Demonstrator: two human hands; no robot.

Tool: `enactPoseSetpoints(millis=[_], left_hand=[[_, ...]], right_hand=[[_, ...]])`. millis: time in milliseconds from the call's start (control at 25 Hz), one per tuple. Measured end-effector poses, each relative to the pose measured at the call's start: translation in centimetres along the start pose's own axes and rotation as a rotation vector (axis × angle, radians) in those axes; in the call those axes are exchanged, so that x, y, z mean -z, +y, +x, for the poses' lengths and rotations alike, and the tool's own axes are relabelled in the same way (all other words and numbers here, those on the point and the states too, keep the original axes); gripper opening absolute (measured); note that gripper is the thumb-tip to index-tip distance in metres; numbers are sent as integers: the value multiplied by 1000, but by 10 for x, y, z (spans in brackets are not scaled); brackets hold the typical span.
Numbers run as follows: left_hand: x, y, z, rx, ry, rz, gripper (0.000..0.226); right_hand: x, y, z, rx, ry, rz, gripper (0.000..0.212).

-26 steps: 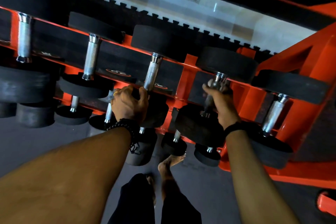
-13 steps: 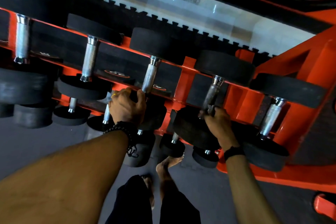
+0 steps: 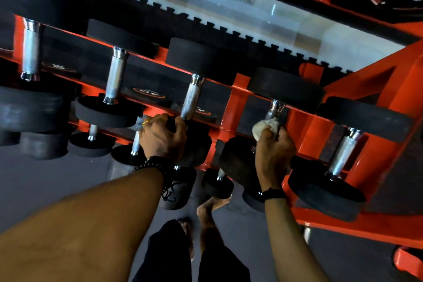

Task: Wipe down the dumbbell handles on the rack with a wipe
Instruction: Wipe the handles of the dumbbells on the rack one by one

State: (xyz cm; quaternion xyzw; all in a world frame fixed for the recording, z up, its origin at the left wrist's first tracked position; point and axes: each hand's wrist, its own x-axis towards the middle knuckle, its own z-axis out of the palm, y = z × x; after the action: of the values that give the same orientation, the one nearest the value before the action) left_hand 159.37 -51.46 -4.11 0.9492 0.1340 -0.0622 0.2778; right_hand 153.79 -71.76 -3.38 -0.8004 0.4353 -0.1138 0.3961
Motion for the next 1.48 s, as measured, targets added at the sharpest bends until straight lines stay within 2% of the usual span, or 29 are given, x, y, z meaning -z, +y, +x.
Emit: enactPoseSetpoints(millis=[200, 480, 720, 960, 1360, 1480], left_hand=[[0, -4, 0, 8, -27, 16, 34], [0, -4, -1, 44, -52, 36, 42], [-1, -6, -2, 7, -47, 7, 48], [-1, -9, 1, 13, -127, 8, 61], [-1, -10, 4, 35, -235, 111, 52], [0, -9, 3, 9, -233, 112, 51]], right_hand=[[-2, -3, -6, 125, -20, -75, 25], [-4, -4, -9, 182, -44, -211, 22], [-10, -2, -10, 214, -54, -314, 23], [-8, -15, -16, 279, 54, -437, 20], [-12, -15, -19, 295, 26, -657, 33], [-14, -16, -22, 288, 106, -661, 33]])
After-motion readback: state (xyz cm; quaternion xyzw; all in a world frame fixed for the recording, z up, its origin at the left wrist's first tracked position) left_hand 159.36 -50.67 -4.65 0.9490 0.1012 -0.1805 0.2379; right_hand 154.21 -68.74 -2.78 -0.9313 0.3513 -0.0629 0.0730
